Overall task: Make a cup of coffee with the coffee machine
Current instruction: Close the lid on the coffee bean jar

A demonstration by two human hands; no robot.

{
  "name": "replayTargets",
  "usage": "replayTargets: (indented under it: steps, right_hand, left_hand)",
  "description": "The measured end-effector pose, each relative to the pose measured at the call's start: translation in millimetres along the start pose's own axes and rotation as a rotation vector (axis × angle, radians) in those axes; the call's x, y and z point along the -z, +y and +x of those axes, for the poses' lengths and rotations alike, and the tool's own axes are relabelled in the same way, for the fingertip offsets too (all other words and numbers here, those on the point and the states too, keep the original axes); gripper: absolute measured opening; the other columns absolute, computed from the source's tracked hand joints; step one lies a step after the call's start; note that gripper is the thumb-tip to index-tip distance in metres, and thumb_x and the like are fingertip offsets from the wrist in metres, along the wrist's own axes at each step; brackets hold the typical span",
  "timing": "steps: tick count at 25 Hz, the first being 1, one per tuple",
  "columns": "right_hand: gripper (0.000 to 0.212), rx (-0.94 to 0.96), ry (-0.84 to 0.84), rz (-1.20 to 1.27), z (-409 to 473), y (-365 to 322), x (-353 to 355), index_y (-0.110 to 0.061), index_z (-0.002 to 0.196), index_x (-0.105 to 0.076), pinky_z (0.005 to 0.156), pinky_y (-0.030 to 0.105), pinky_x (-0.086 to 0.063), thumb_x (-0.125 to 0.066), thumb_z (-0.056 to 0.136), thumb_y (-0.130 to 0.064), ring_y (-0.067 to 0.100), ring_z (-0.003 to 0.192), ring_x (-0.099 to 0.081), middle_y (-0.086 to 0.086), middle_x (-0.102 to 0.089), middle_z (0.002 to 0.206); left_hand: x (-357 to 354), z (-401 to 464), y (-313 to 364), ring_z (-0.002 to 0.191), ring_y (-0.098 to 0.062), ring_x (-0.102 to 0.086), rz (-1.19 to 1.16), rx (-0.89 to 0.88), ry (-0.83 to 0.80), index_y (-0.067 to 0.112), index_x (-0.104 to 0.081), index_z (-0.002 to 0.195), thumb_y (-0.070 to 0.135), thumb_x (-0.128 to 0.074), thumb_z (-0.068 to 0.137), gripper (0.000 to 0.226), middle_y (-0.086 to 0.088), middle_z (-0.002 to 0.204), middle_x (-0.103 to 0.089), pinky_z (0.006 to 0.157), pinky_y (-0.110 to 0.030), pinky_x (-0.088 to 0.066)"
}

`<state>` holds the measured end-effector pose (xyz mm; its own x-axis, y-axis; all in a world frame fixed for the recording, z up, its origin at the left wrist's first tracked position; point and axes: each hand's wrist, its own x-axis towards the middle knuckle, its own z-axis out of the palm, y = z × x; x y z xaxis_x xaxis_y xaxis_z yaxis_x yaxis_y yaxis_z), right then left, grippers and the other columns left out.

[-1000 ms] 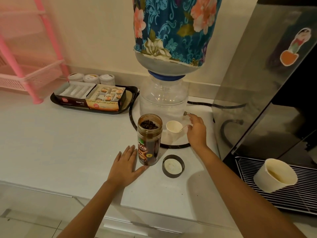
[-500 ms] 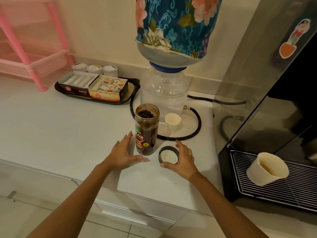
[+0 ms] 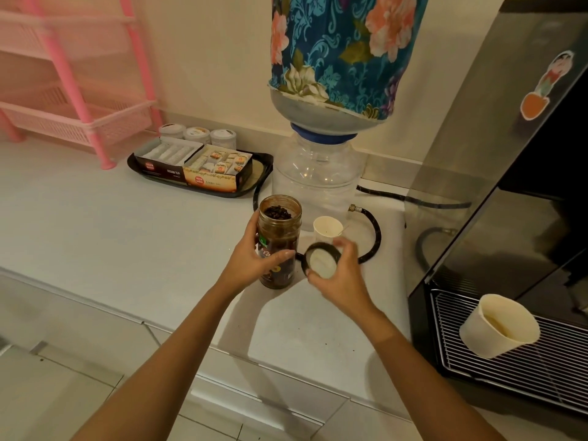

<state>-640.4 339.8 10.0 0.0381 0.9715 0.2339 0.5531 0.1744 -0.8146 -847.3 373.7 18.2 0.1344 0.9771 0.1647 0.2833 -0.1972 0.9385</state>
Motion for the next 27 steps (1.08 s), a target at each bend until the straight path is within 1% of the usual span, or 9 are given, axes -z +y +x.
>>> replayTargets:
  steps: [3,7,11,14,16,20,22,24,27]
  right_hand:
    - [0.086,0.109,-0.017,-0.080,30.5,-45.6,24.9,-0.028,0.128,-0.024,0.089,0.017,-0.036,-0.081,0.064,-0.032,0.015,0.117,-0.041,0.001,-0.034,0.130]
    - [0.088,0.272,-0.087,-0.323,65.1,-104.2,50.9,-0.035,0.126,-0.023,0.098,0.038,-0.037,-0.080,0.060,-0.042,0.020,0.118,-0.043,0.003,-0.041,0.132]
    - [0.085,0.265,-0.234,-0.380,83.8,-141.1,29.6,-0.033,0.122,-0.027,0.095,0.039,-0.030,-0.079,0.058,-0.053,0.012,0.109,-0.043,-0.001,-0.046,0.126]
    - [0.066,0.288,-0.317,-0.495,86.1,-146.0,3.5,-0.028,0.116,-0.045,0.096,0.039,-0.037,-0.074,0.065,-0.058,0.014,0.107,-0.046,-0.004,-0.051,0.118]
    - [0.071,0.253,-0.339,-0.495,84.1,-138.3,-6.0,-0.027,0.124,-0.047,0.103,0.045,-0.037,-0.074,0.066,-0.058,0.019,0.119,-0.044,-0.001,-0.048,0.130]
    - [0.109,0.045,-0.028,-0.044,53.4,-109.6,-25.1,-0.039,0.144,-0.013,0.109,0.039,-0.022,-0.078,0.059,-0.059,0.017,0.141,-0.017,-0.005,-0.016,0.156]
    - [0.112,-0.067,0.127,0.244,32.6,-92.4,-39.9,-0.043,0.143,-0.011,0.109,0.033,-0.026,-0.077,0.054,-0.063,0.015,0.141,-0.021,-0.007,-0.020,0.155]
    - [0.115,-0.133,0.121,0.363,18.4,-81.2,-57.2,-0.049,0.140,-0.009,0.106,0.029,-0.033,-0.081,0.051,-0.058,0.015,0.139,-0.027,-0.006,-0.025,0.152]
    - [0.114,-0.189,0.121,0.416,18.9,-76.8,-83.7,-0.048,0.138,-0.015,0.100,0.042,-0.047,-0.089,0.052,-0.036,0.014,0.128,-0.045,-0.006,-0.042,0.141]
  left_hand:
    - [3.1,1.0,2.8,0.110,0.010,-0.047,0.023,0.014,-0.007,0.069,-0.021,0.124,0.061,-0.075,0.065,0.080,0.050,0.118,-0.040,0.086,-0.012,-0.039]
    - [7.9,5.4,-0.3,0.120,-0.004,-0.043,0.028,0.000,-0.041,0.056,-0.021,0.132,0.054,-0.077,0.069,0.084,0.033,0.127,-0.041,0.087,-0.012,-0.039]
    - [10.4,5.5,0.5,0.118,-0.001,-0.044,0.034,0.010,-0.086,0.056,-0.018,0.133,0.060,-0.074,0.068,0.086,0.046,0.119,-0.037,0.078,-0.003,-0.039]
    - [20.7,6.9,-6.7,0.131,-0.006,-0.036,0.007,-0.016,-0.225,0.051,0.002,0.142,0.060,-0.076,0.066,0.110,0.025,0.144,-0.031,0.094,-0.013,-0.039]
    - [33.8,8.8,-7.7,0.137,-0.010,-0.027,-0.021,-0.019,-0.285,0.050,0.018,0.141,0.064,-0.076,0.062,0.123,0.009,0.156,-0.017,0.103,-0.026,-0.034]
    - [61.9,22.0,16.7,0.135,-0.010,-0.028,-0.068,-0.090,-0.156,0.057,0.011,0.137,0.079,-0.062,0.060,0.108,0.006,0.154,-0.022,0.103,-0.029,-0.030]
    - [68.3,35.6,30.6,0.130,-0.006,-0.034,-0.068,-0.167,-0.135,0.056,0.001,0.139,0.077,-0.060,0.065,0.098,0.008,0.147,-0.033,0.102,-0.027,-0.032]
    - [67.8,48.4,41.7,0.126,-0.008,-0.041,-0.003,-0.202,-0.212,0.045,-0.005,0.145,0.076,-0.060,0.066,0.101,0.008,0.141,-0.042,0.100,-0.028,-0.035]
    - [58.9,57.5,51.2,0.123,-0.012,-0.045,0.117,-0.229,-0.386,0.047,-0.001,0.144,0.077,-0.065,0.060,0.110,0.002,0.140,-0.045,0.094,-0.021,-0.041]
